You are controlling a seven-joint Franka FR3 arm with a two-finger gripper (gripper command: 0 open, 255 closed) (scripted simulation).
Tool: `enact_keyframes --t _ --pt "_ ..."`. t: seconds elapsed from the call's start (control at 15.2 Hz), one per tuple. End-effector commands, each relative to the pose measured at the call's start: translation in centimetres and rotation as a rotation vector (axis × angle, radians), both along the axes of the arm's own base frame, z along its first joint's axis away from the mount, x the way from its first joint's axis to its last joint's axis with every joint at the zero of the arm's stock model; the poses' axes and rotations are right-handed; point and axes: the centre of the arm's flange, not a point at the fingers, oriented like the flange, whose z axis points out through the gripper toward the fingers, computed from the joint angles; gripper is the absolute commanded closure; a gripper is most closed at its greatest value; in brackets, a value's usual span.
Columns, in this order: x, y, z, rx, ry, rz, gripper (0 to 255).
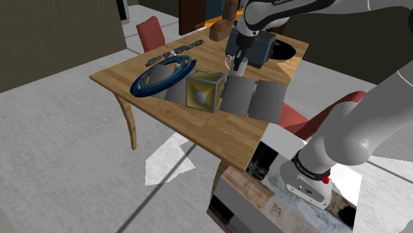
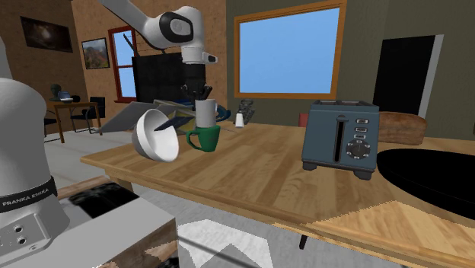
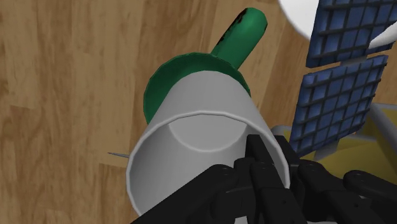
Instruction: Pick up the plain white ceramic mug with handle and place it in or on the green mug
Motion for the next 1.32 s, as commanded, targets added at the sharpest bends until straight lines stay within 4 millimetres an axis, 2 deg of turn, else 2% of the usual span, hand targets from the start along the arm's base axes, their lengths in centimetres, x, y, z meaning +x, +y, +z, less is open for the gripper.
enact_keyframes --t 0.0,0.33,0.4,0.73,0.99,1.25 --pt "-0.1 0.0 -0.2 0.0 0.0 0.0 255" --pt "-0.1 0.0 -0.2 0.0 0.0 0.0 255" --pt "-0.1 -0.1 -0.2 0.0 0.0 0.0 0" --pt "-0.1 0.0 -0.2 0.0 0.0 0.0 0" --pt "-0.2 -0.1 4.8 0.0 0.0 0.0 0" --pt "-0.2 -0.1 4.8 0.0 0.0 0.0 0"
